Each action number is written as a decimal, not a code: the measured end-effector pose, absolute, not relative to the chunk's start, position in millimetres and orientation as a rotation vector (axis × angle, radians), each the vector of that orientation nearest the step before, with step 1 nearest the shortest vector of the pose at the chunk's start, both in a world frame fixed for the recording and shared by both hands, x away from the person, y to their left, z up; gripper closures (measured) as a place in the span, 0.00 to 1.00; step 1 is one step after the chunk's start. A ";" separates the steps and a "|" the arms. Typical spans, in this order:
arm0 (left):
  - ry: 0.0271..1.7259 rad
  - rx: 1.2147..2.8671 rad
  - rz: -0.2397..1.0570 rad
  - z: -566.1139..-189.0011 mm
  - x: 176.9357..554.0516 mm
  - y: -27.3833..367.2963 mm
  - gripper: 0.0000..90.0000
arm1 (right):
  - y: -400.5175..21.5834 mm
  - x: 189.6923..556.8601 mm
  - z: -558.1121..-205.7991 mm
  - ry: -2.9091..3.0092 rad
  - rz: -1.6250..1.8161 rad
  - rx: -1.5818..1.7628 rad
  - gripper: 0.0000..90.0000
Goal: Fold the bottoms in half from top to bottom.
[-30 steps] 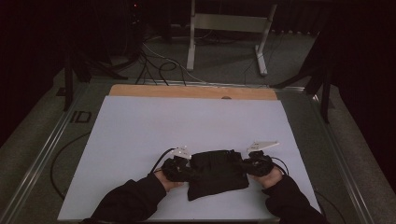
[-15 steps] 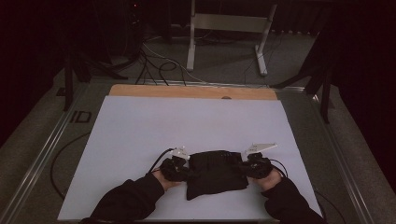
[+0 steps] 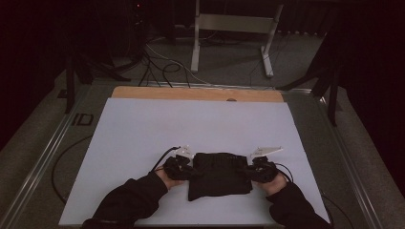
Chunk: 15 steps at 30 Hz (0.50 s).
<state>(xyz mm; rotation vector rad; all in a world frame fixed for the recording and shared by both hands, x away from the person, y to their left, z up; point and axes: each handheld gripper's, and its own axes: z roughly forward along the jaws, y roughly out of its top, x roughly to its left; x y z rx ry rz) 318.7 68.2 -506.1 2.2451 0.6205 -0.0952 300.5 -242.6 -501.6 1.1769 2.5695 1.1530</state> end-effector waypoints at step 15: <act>0.644 2.192 -0.260 -512.7 322.3 75.0 0.93 | -237.3 300.9 -508.0 2.578 1.099 1.132 0.91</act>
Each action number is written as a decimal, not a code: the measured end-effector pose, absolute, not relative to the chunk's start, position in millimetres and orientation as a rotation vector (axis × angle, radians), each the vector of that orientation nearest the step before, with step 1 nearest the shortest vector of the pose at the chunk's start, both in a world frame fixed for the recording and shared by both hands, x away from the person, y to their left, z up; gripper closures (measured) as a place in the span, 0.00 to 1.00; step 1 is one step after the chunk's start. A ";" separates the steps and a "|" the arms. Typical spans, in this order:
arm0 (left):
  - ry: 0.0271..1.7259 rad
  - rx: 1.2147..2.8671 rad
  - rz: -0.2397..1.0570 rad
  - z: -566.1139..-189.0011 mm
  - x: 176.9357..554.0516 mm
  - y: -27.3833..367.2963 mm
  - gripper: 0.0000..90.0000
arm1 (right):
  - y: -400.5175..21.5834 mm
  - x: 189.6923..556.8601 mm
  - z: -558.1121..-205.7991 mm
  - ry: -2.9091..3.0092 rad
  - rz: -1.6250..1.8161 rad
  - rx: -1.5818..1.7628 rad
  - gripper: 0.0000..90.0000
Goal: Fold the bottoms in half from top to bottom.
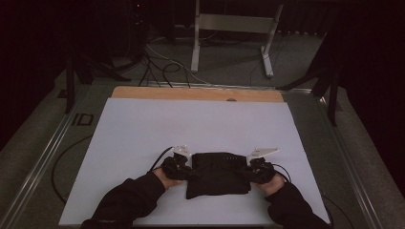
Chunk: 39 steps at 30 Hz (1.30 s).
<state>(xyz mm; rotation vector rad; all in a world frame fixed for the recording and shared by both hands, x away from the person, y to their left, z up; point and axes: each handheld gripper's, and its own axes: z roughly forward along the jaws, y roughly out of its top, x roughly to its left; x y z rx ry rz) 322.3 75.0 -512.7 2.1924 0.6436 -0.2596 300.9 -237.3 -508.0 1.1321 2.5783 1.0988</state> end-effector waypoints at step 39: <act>0.804 2.152 -0.069 -503.1 345.2 90.5 1.00 | -253.8 330.4 -498.4 2.389 0.979 1.149 1.00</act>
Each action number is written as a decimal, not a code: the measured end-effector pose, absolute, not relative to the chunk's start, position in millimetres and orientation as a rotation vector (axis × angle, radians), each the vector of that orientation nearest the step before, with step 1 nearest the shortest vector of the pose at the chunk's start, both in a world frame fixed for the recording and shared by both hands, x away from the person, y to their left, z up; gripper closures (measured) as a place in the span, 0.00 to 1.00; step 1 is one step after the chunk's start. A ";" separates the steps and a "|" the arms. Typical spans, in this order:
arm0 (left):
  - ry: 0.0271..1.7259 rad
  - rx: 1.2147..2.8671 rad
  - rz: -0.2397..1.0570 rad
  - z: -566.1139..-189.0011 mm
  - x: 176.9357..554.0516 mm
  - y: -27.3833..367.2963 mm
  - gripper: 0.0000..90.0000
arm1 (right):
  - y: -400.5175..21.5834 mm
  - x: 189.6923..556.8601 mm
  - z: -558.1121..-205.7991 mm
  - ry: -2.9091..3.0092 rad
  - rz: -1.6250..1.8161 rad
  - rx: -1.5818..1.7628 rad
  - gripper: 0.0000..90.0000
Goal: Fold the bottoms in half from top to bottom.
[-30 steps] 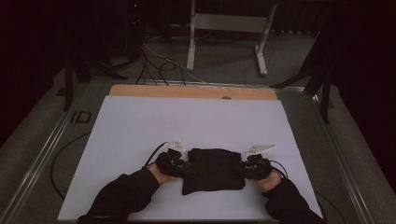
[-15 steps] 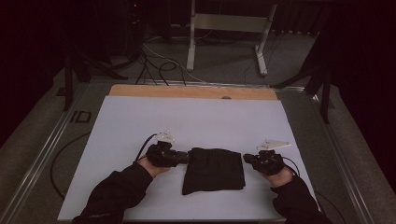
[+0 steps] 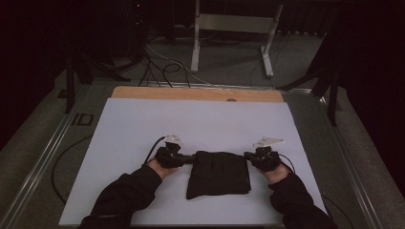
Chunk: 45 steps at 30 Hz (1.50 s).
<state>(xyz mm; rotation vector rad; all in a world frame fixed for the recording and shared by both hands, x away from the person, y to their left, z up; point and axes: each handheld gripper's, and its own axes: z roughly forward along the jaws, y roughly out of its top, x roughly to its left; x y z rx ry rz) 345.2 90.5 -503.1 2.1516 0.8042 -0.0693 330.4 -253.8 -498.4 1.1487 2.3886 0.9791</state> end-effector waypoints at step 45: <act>0.428 2.182 -0.290 -496.1 303.1 85.5 0.99 | -239.6 257.7 -475.1 2.549 1.284 1.077 1.00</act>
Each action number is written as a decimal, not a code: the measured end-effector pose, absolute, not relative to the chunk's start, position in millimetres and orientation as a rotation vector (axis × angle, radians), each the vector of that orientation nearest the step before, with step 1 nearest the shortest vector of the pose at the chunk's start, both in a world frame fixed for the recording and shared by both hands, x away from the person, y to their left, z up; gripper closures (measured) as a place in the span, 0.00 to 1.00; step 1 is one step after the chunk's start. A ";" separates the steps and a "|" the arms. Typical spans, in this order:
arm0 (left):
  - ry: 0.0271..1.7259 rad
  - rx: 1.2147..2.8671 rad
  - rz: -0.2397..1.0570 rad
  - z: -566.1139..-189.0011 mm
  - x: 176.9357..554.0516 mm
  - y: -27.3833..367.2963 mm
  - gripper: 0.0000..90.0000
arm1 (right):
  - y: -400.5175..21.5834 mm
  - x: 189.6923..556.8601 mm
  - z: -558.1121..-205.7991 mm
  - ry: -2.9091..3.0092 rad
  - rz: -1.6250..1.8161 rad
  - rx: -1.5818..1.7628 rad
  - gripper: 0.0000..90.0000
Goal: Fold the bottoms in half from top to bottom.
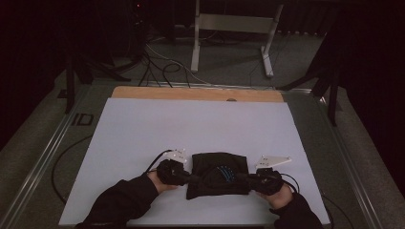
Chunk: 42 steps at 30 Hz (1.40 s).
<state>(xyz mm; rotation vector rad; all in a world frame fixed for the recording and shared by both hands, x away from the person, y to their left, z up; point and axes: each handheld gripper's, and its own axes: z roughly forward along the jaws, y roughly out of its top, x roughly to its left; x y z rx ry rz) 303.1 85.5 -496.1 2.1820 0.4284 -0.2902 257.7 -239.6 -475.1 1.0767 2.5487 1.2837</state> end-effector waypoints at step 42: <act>0.443 2.248 -0.291 -504.9 274.5 61.2 0.97 | -241.7 234.1 -494.6 2.635 1.123 1.078 1.00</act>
